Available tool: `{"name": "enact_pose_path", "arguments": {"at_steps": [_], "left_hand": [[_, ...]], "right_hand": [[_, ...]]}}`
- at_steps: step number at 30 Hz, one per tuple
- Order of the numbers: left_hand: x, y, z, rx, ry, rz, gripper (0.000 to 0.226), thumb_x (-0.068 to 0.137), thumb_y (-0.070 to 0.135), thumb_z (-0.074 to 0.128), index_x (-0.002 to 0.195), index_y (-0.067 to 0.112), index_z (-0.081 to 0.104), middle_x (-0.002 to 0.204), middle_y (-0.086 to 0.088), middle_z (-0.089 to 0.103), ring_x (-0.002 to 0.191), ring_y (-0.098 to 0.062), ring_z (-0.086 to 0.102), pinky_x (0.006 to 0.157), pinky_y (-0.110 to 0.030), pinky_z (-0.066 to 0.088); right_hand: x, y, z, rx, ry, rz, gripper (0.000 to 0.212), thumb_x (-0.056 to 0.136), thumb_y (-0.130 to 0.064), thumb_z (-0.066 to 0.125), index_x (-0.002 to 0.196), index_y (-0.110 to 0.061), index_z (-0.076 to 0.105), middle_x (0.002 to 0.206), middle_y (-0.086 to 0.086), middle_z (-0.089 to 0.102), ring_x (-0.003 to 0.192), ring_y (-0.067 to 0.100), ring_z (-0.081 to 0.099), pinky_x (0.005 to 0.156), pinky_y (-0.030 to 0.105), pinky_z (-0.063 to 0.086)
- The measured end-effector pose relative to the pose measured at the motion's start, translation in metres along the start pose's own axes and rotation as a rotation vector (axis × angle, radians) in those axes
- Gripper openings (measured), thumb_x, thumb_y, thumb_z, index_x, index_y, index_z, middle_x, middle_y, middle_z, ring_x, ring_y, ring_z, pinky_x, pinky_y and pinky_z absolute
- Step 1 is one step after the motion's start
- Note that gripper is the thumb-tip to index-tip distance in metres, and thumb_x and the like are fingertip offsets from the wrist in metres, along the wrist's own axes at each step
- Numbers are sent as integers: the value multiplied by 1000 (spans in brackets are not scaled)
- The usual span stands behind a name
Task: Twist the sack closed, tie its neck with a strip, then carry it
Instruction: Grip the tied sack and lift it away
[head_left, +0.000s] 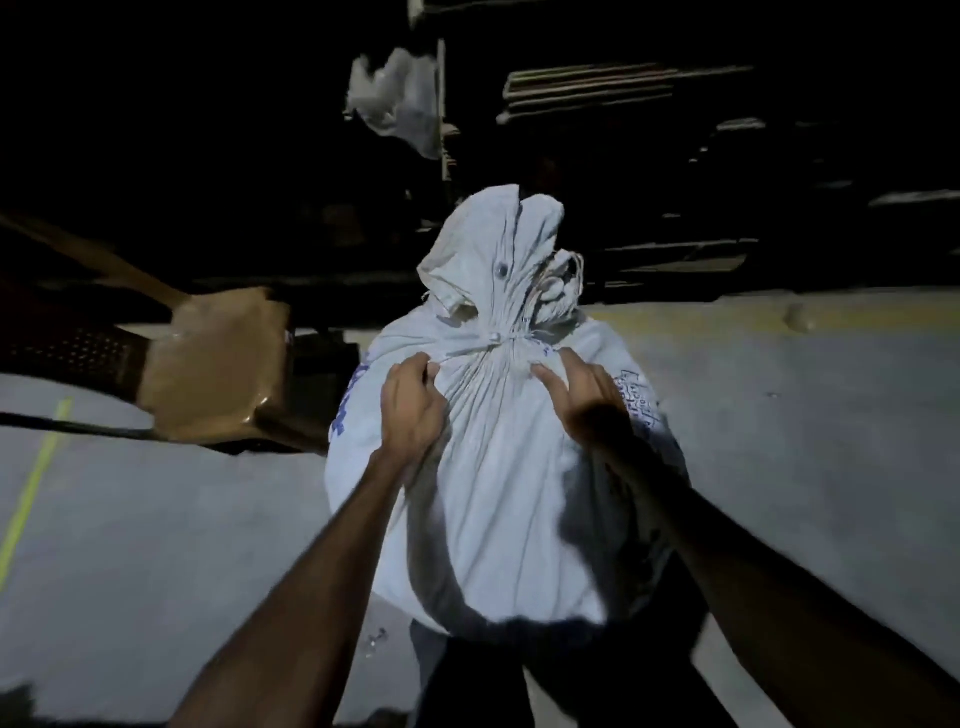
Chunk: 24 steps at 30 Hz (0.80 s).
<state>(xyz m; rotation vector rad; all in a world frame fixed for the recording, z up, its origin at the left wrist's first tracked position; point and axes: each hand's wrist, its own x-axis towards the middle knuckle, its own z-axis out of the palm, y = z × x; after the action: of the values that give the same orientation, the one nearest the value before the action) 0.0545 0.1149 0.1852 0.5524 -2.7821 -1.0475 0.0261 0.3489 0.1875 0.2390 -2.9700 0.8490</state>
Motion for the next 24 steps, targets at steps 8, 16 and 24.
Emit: {"name": "enact_pose_path", "arguments": {"at_steps": [8,16,24], "left_hand": [[-62,149,43,-6,-135,221,27,98,7,47,72,5,41,65,-3,49,70,-33,50,62,-40,30],[-74,336,118,-45,-216,599,30,98,11,46,71,2,40,66,-14,53,67,-33,49,61,-41,30],[-130,476,229,-77,-465,821,30,102,14,47,74,2,44,63,-1,47,67,-28,50,64,-40,35]], "right_hand": [[-75,94,-155,147,-2,246,57,105,-60,49,139,-15,57,121,28,71,117,45,65,91,52,54],[-122,187,-281,232,304,426,55,104,-68,42,125,-19,56,94,17,75,90,40,70,74,48,57],[-190,279,-354,250,596,676,64,99,-77,37,136,-28,55,129,7,76,120,36,69,95,53,57]]}}
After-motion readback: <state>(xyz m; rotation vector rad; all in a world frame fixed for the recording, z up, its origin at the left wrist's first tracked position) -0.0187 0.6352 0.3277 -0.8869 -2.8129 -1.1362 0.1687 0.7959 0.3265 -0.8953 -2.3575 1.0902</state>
